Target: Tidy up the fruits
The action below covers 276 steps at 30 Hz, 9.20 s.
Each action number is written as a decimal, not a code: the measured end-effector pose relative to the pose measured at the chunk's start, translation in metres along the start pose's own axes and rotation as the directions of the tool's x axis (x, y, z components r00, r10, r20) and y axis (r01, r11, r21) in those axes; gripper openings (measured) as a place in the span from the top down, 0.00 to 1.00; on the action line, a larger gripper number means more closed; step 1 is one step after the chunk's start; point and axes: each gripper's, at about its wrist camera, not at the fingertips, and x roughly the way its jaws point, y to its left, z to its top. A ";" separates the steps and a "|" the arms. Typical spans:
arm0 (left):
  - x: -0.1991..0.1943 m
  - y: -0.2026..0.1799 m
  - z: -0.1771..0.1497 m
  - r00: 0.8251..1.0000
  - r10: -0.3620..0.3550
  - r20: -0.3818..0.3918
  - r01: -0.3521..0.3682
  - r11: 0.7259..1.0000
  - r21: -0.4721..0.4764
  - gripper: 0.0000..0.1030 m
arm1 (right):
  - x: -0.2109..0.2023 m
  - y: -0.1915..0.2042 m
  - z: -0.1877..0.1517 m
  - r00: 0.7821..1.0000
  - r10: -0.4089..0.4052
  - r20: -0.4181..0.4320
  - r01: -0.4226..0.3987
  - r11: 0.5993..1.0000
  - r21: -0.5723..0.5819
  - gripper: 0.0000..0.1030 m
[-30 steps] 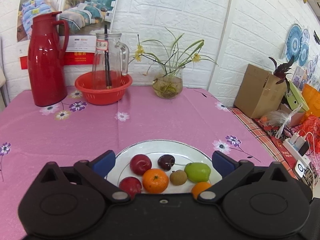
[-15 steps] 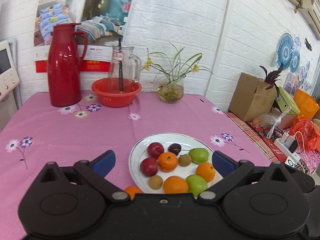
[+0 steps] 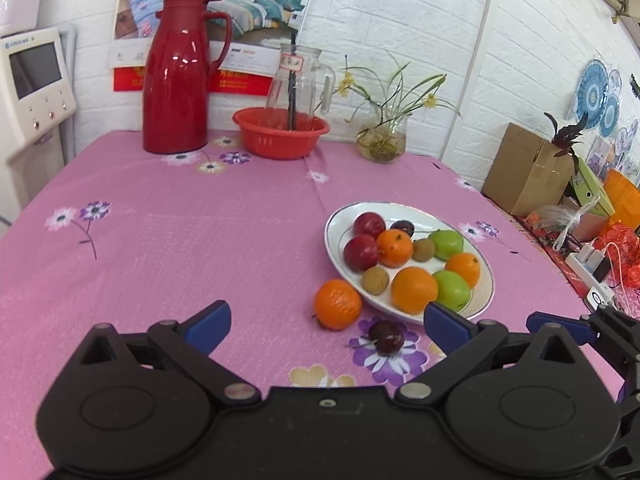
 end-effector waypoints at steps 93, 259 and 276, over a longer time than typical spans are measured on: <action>0.019 -0.062 0.047 0.984 -0.177 -0.030 0.179 0.979 0.096 0.00 | 0.009 -0.024 0.015 0.999 -0.029 0.038 0.024 0.992 0.124 0.51; -0.085 -0.089 -0.067 0.972 0.213 0.100 -0.225 0.967 0.123 0.00 | -0.097 -0.016 -0.039 0.961 -0.275 -0.023 0.275 0.948 0.162 0.00; -0.078 -0.076 -0.072 0.971 0.229 0.072 -0.236 0.967 0.094 0.00 | -0.088 -0.010 -0.042 0.957 -0.284 -0.053 0.289 0.946 0.150 0.00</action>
